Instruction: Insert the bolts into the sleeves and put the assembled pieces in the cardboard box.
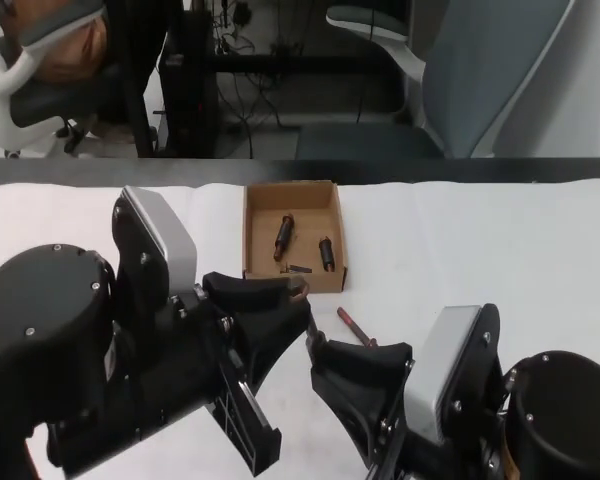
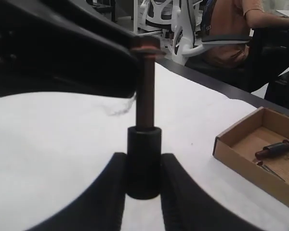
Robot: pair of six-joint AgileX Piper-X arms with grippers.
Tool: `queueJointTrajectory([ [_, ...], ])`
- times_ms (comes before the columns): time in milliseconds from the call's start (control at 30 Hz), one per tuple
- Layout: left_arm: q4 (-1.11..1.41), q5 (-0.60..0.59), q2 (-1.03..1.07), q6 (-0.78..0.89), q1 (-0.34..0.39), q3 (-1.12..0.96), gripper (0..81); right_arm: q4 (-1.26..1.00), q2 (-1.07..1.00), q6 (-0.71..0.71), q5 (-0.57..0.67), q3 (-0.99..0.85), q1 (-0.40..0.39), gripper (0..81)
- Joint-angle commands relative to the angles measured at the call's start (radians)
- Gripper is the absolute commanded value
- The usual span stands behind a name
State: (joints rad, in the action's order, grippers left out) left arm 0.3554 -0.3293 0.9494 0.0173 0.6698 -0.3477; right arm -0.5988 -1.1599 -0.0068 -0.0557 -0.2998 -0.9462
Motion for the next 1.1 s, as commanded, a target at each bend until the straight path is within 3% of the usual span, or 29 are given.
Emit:
queueJointTrajectory([
  [0,0.024,-0.023,0.001,-0.025,0.001,-0.006,1.7,-0.028,0.007,-0.005,0.017,-0.011,-0.003,0.6],
  [167,-0.062,-0.068,0.010,-0.017,0.001,-0.006,0.0,-0.043,0.035,-0.005,0.045,-0.025,-0.003,0.6],
  [200,-0.067,-0.095,0.017,-0.017,0.001,-0.006,4.5,-0.042,0.038,-0.005,0.047,-0.032,-0.003,0.6],
  [267,-0.067,-0.121,0.031,-0.003,0.001,-0.006,20.6,-0.043,0.039,-0.005,0.056,-0.039,-0.003,0.6],
  [300,-0.059,-0.121,0.035,0.008,0.001,-0.006,34.3,-0.043,0.039,-0.005,0.056,-0.042,-0.003,0.6],
  [367,-0.032,-0.104,0.037,0.040,0.001,-0.006,70.0,-0.038,0.039,-0.005,0.056,-0.041,-0.003,0.6],
  [533,0.100,-0.055,-0.012,0.138,0.001,-0.006,70.0,0.049,0.039,-0.002,-0.076,-0.041,0.002,0.6],
  [700,0.023,-0.032,-0.193,0.105,-0.019,-0.006,70.0,0.174,0.039,0.017,-0.111,-0.087,0.071,0.6],
  [767,-0.060,-0.011,-0.278,0.061,-0.035,-0.006,52.9,0.250,0.031,0.007,-0.111,-0.140,0.108,0.6],
  [833,-0.172,0.008,-0.378,0.026,-0.044,-0.006,27.2,0.319,0.010,-0.023,-0.103,-0.212,0.152,0.6],
  [867,-0.223,0.016,-0.414,0.004,-0.044,-0.006,8.3,0.353,-0.012,-0.030,-0.089,-0.254,0.175,0.6],
  [900,-0.298,0.025,-0.461,-0.017,-0.044,-0.006,0.8,0.381,-0.040,-0.030,-0.066,-0.301,0.197,0.6],
  [1067,-0.508,0.056,-0.560,-0.025,-0.041,-0.006,1.8,0.514,-0.235,-0.031,-0.009,-0.541,0.271,0.6],
])
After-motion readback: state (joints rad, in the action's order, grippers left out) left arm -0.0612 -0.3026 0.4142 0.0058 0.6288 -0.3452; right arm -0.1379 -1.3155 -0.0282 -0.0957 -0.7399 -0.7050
